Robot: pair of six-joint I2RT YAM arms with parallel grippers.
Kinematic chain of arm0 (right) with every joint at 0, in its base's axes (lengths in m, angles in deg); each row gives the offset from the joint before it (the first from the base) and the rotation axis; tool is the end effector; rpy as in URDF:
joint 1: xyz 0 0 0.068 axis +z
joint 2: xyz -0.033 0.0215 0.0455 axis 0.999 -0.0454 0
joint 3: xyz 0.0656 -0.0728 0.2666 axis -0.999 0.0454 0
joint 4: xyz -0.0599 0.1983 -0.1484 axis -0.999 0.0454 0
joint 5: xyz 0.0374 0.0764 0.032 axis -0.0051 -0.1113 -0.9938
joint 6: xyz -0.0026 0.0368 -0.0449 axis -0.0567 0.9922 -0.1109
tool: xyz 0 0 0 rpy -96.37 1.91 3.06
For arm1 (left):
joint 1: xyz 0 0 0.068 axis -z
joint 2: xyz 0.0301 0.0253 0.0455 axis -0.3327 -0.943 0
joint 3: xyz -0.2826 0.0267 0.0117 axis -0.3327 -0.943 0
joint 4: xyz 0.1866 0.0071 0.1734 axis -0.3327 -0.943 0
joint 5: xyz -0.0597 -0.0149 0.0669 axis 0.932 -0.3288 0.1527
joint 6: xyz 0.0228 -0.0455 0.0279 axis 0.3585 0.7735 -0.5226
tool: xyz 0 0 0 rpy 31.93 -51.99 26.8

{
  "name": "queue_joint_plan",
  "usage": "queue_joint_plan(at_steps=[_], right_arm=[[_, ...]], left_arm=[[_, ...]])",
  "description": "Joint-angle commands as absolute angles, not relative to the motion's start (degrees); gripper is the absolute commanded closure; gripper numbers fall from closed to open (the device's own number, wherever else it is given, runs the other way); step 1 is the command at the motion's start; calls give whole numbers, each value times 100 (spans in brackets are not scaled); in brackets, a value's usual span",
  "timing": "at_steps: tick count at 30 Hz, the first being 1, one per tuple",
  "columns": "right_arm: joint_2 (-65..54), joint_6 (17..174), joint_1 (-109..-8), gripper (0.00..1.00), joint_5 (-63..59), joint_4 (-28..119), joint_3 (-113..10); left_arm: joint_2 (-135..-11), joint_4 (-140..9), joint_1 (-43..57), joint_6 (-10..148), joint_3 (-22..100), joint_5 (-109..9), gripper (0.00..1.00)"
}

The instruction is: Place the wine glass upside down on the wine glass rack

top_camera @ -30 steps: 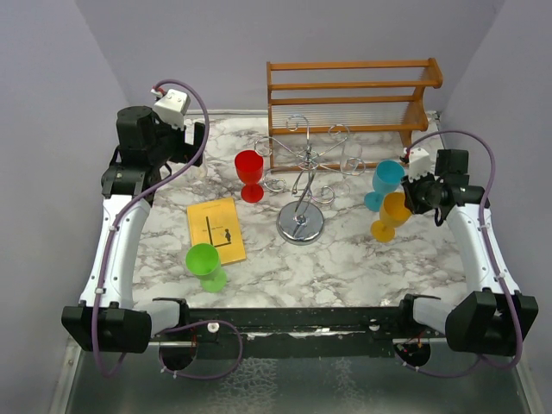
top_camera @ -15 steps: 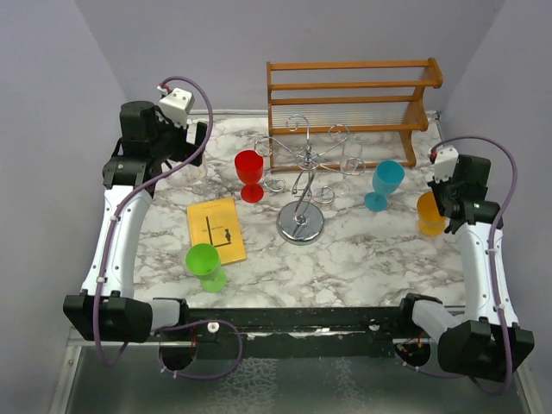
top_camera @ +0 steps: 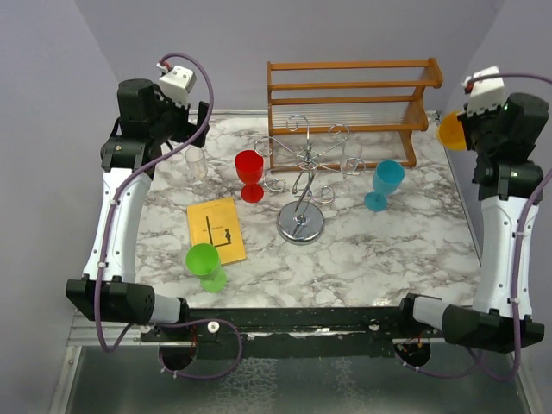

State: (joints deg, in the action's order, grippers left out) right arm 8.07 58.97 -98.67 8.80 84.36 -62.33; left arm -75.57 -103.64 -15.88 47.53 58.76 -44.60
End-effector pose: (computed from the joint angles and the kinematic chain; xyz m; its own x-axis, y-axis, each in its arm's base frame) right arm 0.2224 -0.0464 0.4617 -0.4167 -0.4224 -0.8049 0.0414 0.8757 -0.4810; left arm 0.2842 -0.0275 0.4567 -0.3167 0.1838 -0.9305 0.3346 0.9396 0.0717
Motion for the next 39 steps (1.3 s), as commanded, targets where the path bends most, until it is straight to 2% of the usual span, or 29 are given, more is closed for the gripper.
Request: queue_joint_plan(at_steps=[1, 6, 12, 23, 30, 33, 39], right_arm=[[131, 6737, -9874, 99, -799, 8468, -7776], [-689, 7532, -9821, 99, -2172, 8619, -9231], [-820, 8480, -9468, 99, -3042, 7465, -9298], [-1286, 8999, -8041, 99, -3066, 6841, -9792], [-1510, 9278, -7634, 99, -3157, 6768, -9901], [-1510, 9269, -7523, 99, -3126, 6723, -9811], [-1502, 9277, -7440, 99, -3205, 6726, -9696]], left_arm=[[-7830, -10381, -1501, 5021, 6626, -3796, 1], [-8070, -10144, -1424, 5644, 7250, -3140, 1], [-8093, -9526, -1314, 6575, 7398, -2720, 1], [-8647, -8908, -1026, 7905, 8222, -2251, 3], [-8903, -8280, -786, 8718, 8162, -1656, 3], [-8961, -8080, -644, 8798, 8072, -1508, 9], [-9226, -7913, -372, 8838, 8069, -1572, 25]])
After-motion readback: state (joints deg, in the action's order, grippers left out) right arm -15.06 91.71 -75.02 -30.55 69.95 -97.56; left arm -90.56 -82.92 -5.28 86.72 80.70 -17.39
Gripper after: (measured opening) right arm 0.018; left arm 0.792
